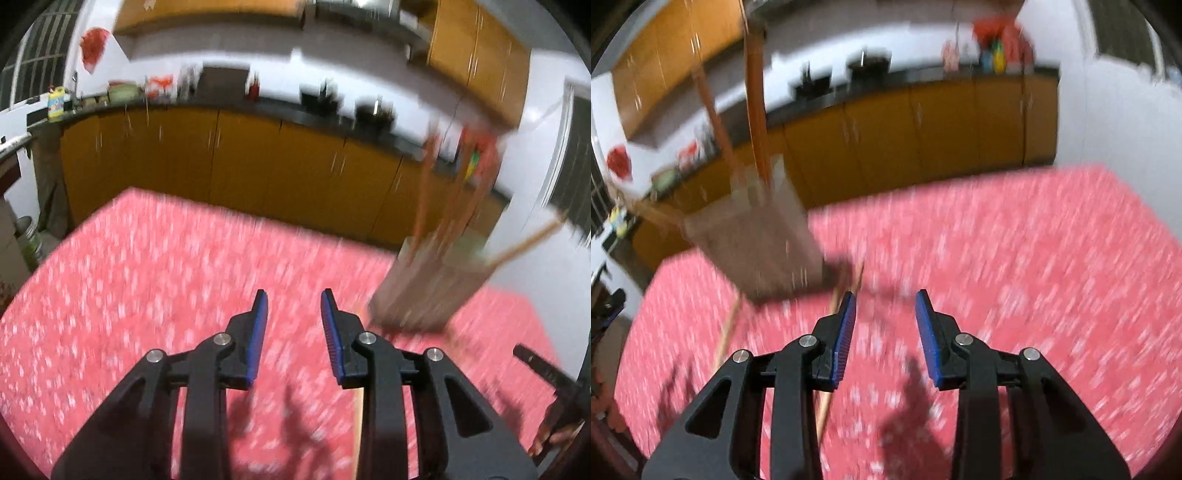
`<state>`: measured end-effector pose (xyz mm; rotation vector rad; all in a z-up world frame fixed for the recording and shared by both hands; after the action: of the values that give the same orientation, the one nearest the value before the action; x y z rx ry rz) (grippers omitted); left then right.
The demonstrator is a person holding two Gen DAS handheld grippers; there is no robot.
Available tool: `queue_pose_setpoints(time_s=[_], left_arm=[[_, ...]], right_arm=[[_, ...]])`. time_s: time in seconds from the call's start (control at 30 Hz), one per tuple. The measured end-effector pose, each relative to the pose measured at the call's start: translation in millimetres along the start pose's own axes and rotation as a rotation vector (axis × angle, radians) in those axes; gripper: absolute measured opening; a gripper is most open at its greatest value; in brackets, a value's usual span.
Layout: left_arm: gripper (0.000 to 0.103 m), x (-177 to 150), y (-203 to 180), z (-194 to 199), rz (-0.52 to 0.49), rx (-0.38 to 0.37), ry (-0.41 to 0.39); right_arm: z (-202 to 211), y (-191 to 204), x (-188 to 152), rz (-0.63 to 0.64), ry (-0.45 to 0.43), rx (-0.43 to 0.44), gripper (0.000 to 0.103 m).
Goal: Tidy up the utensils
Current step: 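Lower both tools to the table and grasp another wooden chopstick with each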
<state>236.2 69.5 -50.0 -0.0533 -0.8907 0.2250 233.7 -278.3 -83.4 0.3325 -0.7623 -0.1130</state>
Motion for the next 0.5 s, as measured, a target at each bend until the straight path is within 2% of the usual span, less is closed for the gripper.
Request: queue_pose_setpoints(time_s=[0.03,0.13,0.2,0.4,0.5], left_arm=[[0.031,-10.6,0.6,-8.1,-0.017,0.012,0.034],[0.031,-44.8,-1.8,-27.3,-0.067,0.034,0.118],[0.031,-58.6,-3.5,-31.9,-0.079,0.026,0.143],[0.031,-72.5,-13.0,-31.1,-0.103,-0.014,0.154],[0.031,-73.8,-22.8,-28.8,-0.113,-0.058,0.159]], right_arm=[[-7.8,2.6,-8.3,-0.001,0.031,0.017,0.022],[-22.2,17.9,-26.3,0.019,0.077,0.055,0.019],[-27.0,27.2,-29.9,0.04,0.085,0.067,0.019],[-35.7,41.8,-42.5,0.098,0.108,0.058,0.019],[-35.2,38.7,-48.5,0.129,0.109,0.033,0.013]])
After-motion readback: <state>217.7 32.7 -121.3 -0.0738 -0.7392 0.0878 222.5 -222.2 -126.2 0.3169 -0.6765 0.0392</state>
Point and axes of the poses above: each gripper's, at about its wrist camera, not at the fingertips, and z roughly against the way its jaws point, y to its left, x to its top, the point moved 7 cm from there along -z, roughly the way its jaws point, and after that the axes turned 5 degrees about x, right-handed, at the moved point
